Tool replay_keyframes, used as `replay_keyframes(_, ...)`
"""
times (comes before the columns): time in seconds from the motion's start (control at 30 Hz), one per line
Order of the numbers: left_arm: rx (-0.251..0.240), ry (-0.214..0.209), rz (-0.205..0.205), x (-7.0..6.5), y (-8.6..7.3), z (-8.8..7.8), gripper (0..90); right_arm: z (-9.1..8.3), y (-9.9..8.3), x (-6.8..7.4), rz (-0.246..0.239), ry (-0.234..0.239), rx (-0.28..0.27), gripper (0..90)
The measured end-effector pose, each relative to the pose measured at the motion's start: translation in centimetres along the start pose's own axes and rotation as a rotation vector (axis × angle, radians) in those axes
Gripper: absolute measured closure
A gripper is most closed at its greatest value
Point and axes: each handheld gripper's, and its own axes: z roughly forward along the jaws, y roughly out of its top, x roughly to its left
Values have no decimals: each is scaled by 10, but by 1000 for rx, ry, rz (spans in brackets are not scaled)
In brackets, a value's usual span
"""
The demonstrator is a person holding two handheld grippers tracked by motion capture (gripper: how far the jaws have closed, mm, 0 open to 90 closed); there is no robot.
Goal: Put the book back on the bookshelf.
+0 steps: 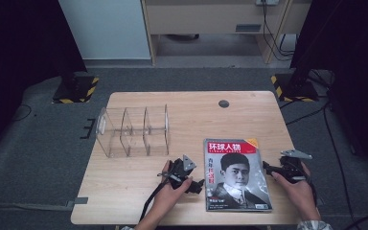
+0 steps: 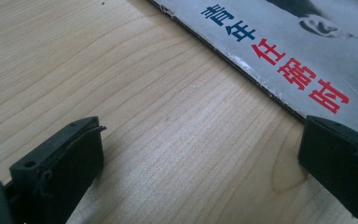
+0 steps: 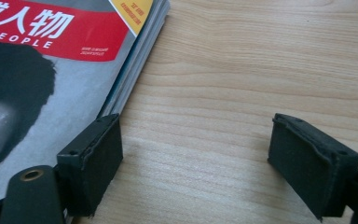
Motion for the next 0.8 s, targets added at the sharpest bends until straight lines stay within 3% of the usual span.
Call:
replay_keyframes(0.17,-5,-1,7,-1,-1,-1,0,-3,2,0,-18,-7,-7,205)
replay_keyframes(0.23,-19,-3,3,-1,0,-2,53,-6,4,1,-16,-6,-24,227)
replay_keyframes(0.33,-93,-9,-15,-4,2,-8,68,-10,7,3,-21,5,-39,248)
replay_keyframes(0.47,-125,-34,0,-11,5,-12,70,-13,9,7,-47,18,-60,290)
replay_keyframes(0.8,-124,-96,58,-38,7,-10,72,-13,10,23,-92,89,-44,292)
